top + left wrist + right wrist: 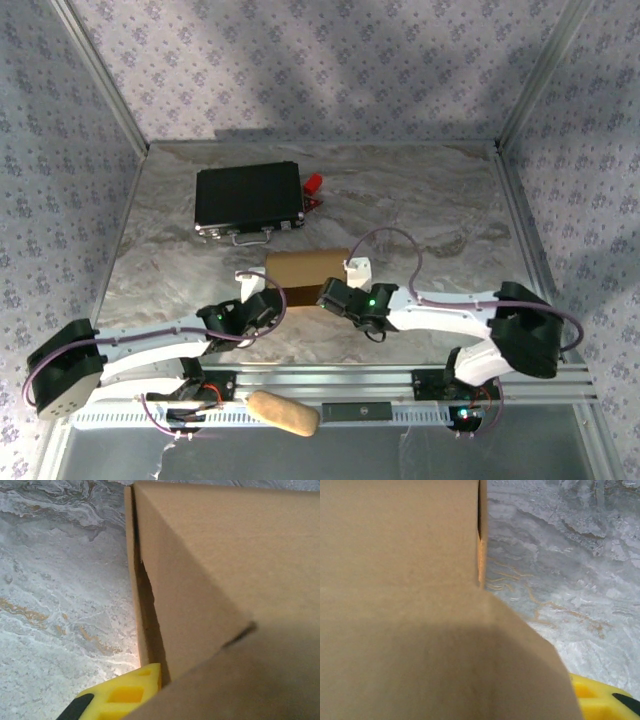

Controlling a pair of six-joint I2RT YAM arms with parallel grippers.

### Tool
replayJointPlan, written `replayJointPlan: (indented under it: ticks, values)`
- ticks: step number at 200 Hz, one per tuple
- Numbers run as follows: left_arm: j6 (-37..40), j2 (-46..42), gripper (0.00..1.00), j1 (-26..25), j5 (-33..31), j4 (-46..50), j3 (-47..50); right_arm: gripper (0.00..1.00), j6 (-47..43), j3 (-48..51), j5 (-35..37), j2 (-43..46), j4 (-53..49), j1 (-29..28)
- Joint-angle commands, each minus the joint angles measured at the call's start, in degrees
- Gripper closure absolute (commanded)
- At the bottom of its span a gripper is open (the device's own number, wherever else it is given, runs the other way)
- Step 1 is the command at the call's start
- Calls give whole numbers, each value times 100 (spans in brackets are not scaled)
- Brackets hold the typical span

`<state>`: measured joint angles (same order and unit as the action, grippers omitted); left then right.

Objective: Fold the paper box

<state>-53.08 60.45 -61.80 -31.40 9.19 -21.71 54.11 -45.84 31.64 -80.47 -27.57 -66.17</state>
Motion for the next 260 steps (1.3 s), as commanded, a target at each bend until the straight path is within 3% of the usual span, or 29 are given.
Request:
replayJointPlan:
  ticks: [1,15,52,93,151,221,240,260]
  values:
    - [-148,-102,81,-43,-139,393,-217,42,-258,-22,-540,437,-316,-52]
    - [-185,-144,75,-43,-141,394,-227,38,-315,-1,-867,599,-356,-97]
    - [-276,-384,47,-201,-74,655,-435,35,-237,167,-1262,1181,-452,-176]
    - [-547,-777,38,-255,284,1016,-588,32,-431,96,-1572,1704,-503,-177]
    - [-450,-964,42,-246,436,1137,-540,31,-467,-245,-1555,1910,-662,-168]
    - [-527,-914,44,-293,641,1181,-711,40,56,-1050,-951,2746,-1296,-112]
    - [-617,-863,43,-305,700,1345,-843,41,156,-1241,-1061,2703,-1329,307]
    - [-753,-847,41,-310,813,1436,-935,44,265,-1469,-1770,2313,-1120,1124]
